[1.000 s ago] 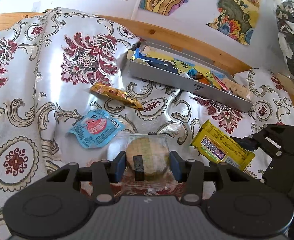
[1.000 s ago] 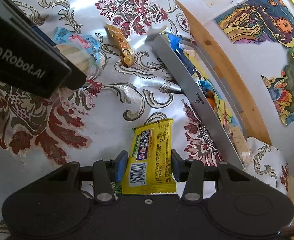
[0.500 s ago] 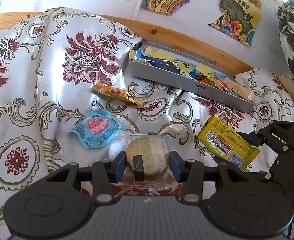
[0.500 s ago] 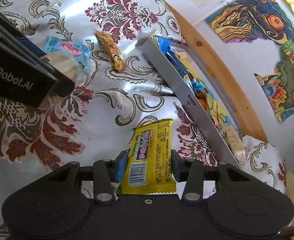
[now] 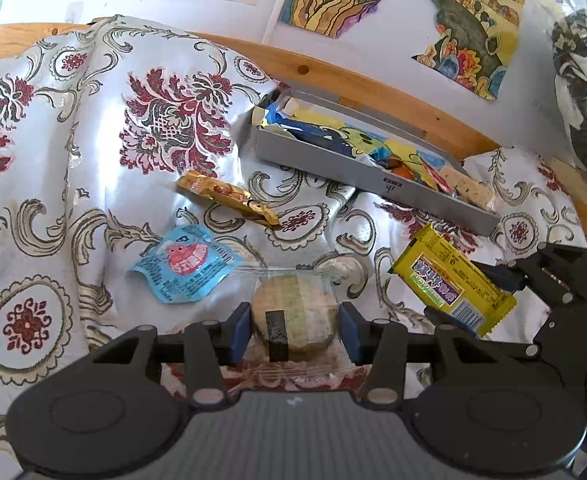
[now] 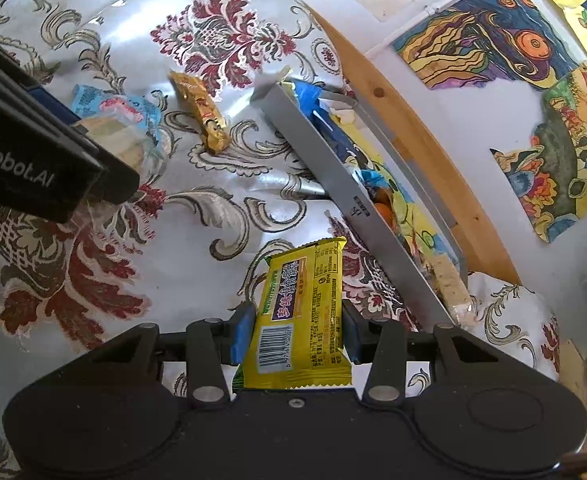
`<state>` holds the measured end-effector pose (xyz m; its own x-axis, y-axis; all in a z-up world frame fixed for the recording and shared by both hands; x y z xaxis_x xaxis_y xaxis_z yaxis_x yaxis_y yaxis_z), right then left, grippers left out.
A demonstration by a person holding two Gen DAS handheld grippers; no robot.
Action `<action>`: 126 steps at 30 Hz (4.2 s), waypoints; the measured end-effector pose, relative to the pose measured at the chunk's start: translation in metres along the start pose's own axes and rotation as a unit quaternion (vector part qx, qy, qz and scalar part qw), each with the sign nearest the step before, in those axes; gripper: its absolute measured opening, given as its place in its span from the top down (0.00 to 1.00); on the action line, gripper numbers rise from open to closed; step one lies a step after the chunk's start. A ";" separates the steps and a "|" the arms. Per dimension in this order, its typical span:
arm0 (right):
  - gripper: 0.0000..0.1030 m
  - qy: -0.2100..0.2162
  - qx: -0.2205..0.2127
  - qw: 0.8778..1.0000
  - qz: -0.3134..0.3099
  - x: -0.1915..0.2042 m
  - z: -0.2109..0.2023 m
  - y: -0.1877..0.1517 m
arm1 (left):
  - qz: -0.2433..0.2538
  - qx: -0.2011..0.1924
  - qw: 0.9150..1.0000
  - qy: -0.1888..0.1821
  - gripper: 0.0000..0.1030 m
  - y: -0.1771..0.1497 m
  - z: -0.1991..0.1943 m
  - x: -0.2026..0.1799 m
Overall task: Organize snacks
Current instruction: 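Lift the bun and yellow bar and carry both toward the grey tray, then lower the bun and yellow bar into the tray and open both tools, then withdraw both open tools from the tray toward the gold wrapper and blue packet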
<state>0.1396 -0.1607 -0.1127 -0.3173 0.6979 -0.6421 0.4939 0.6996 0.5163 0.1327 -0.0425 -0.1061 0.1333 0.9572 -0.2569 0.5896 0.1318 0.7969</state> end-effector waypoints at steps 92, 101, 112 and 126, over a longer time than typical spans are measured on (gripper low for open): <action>0.01 -0.067 -0.165 0.924 0.338 -0.192 0.045 0.009 | 0.066 -0.059 0.990 0.113 0.01 0.177 0.077 -0.091; 0.01 -0.062 -0.208 0.918 0.332 -0.166 -0.013 0.017 | 0.029 -0.070 0.991 0.110 0.01 0.157 0.019 -0.062; 0.01 -0.031 -0.201 0.918 0.341 -0.136 -0.067 0.011 | 0.032 -0.076 0.988 0.133 0.01 0.109 -0.037 -0.011; 0.01 0.014 -0.168 0.921 0.351 -0.090 -0.110 0.004 | 0.077 -0.064 0.987 0.127 0.01 0.048 -0.087 0.029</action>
<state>0.0808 -0.2037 0.0091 -0.0395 0.9967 -0.0709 0.3085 0.0796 0.9479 0.0953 0.0137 -0.0278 0.0000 1.0000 0.0043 0.4704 -0.0038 0.8825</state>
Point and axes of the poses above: each gripper's, at about its wrist camera, not at the fingertips, and z roughly the way its jaws point, x to its left, y to its top, the point moved 6 cm from there along z, roughly the way its jaws point, and after that the axes turned 3 degrees about y, right-handed, at the moved point
